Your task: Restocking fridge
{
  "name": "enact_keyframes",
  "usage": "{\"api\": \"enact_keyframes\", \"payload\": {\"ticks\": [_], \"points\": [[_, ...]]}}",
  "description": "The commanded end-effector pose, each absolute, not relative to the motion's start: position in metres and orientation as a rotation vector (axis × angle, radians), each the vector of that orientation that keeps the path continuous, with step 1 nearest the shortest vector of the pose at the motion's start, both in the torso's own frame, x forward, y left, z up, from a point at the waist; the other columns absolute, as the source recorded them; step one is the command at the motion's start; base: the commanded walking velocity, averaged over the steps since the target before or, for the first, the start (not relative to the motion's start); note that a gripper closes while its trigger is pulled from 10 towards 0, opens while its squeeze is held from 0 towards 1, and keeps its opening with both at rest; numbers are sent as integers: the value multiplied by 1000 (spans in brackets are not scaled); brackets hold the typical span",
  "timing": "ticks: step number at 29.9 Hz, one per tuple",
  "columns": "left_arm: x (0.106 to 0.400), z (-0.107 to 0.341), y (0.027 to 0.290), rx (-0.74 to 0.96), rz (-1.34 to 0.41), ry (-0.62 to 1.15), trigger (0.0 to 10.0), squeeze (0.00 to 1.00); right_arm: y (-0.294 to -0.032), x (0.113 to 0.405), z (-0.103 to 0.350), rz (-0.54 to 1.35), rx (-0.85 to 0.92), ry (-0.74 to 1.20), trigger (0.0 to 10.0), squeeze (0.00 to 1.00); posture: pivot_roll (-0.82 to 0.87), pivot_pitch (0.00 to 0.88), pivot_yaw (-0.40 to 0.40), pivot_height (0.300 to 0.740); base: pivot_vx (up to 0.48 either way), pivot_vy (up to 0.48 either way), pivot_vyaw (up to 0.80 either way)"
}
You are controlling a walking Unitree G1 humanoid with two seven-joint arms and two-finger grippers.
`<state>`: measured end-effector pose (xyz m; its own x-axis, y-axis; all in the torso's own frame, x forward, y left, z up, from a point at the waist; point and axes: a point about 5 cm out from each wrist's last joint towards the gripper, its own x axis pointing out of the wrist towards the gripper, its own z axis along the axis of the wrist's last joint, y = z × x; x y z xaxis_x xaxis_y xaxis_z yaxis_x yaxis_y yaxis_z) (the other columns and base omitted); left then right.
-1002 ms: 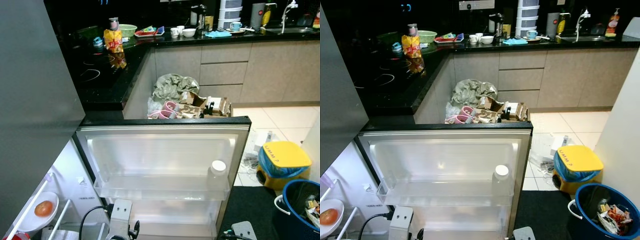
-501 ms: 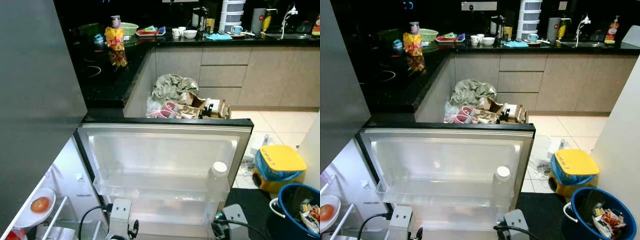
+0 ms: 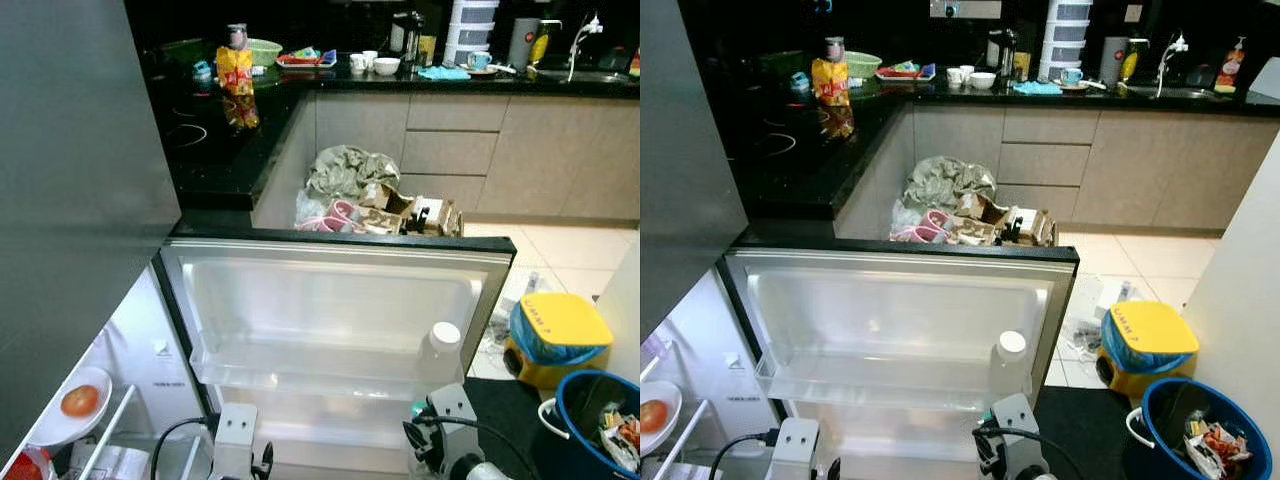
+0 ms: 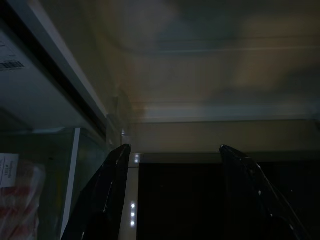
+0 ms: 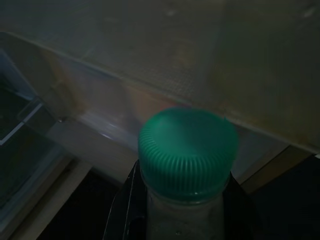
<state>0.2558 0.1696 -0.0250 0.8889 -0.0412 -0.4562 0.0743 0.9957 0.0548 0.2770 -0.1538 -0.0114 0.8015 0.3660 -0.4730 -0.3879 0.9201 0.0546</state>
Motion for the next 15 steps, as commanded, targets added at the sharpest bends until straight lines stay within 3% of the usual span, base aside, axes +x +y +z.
{"api": "enact_keyframes", "payload": {"ticks": [1, 15], "points": [[252, -27, 175, 78, -50, 483, 10000, 0, -153, 276, -13, 410, -43, 509, 10000, 0, -27, 97, -12, 670, 0, 0, 0], [255, -25, 171, 100, -83, 480, 10000, 0, -150, 275, -10, 415, -14, 448, 10000, 0, -29, 104, 6, 640, 0, 0, 0]]}}
